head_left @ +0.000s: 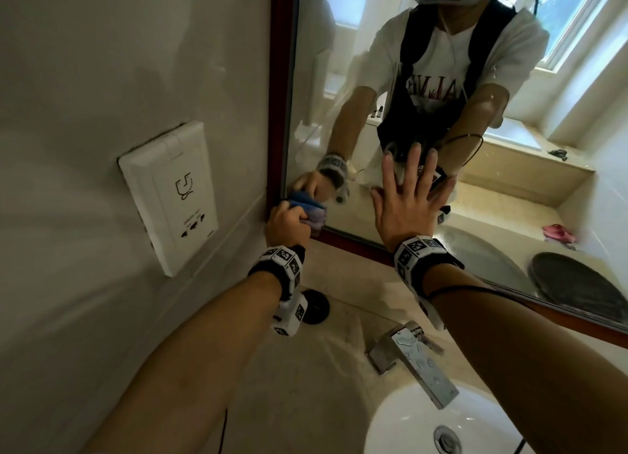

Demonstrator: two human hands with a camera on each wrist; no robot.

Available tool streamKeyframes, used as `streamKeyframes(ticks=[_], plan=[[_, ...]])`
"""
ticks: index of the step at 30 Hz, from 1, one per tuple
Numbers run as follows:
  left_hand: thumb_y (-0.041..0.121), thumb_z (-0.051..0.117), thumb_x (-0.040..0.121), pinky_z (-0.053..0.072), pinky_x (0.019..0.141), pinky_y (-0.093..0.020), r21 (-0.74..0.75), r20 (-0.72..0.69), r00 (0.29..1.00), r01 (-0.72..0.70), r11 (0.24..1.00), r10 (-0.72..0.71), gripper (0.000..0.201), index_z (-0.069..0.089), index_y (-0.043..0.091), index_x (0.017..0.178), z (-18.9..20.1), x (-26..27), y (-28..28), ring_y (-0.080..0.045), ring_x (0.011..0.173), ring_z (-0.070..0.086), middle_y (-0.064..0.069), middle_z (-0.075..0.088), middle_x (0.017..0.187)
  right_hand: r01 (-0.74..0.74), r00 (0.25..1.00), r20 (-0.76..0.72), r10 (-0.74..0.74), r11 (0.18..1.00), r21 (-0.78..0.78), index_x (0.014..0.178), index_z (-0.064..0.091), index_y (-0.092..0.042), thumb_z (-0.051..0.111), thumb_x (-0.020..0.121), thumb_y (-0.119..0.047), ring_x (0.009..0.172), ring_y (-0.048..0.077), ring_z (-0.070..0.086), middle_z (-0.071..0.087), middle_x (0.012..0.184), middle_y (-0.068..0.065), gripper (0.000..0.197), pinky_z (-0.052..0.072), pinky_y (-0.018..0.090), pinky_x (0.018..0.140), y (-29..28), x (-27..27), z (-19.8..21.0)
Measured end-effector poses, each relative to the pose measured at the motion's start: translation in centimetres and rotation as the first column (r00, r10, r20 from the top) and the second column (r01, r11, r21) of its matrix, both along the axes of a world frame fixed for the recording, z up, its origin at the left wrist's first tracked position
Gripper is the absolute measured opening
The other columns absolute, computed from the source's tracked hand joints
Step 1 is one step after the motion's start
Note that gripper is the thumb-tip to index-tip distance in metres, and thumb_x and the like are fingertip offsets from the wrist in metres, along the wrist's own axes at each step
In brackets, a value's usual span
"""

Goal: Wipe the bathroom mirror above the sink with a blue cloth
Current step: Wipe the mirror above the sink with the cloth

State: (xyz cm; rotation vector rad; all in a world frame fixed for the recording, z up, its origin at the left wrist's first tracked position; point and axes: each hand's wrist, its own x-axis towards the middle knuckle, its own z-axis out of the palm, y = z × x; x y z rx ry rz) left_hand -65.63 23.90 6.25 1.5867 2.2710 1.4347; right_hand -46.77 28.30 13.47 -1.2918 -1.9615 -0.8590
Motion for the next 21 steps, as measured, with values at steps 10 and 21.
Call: streamKeyframes(ticks=[10,21], plan=[[0.005,0.057,0.078,0.041,0.071,-0.031,0.005,-0.021,0.997,0.074,0.997,-0.074,0.022,0.066,0.014,0.096,8.9,1.8,-0.9,-0.027,0.099,0.056,-0.006,0.06,0.106,0.024,0.993,0.118,-0.014,0.996,-0.084,0.154,0.006,-0.029,0.049,0.094,-0.046,0.147,0.036,0.004,0.007,0.162,0.012,0.076,0.003,0.065,0.113,-1.6,1.4,0.9],[0.015,0.06,0.074,0.051,0.061,-0.036,0.339,-0.106,0.99,0.123,0.933,-0.092,0.018,0.071,0.018,0.089,16.6,4.3,0.5,-0.027,0.083,0.06,-0.004,0.063,0.095,0.111,0.955,0.292,-0.048,0.973,-0.204,0.153,0.005,-0.034,0.07,0.076,-0.019,0.149,0.028,-0.006,-0.004,0.163,0.002,0.102,0.007,0.066,0.112,-2.9,5.8,0.2]])
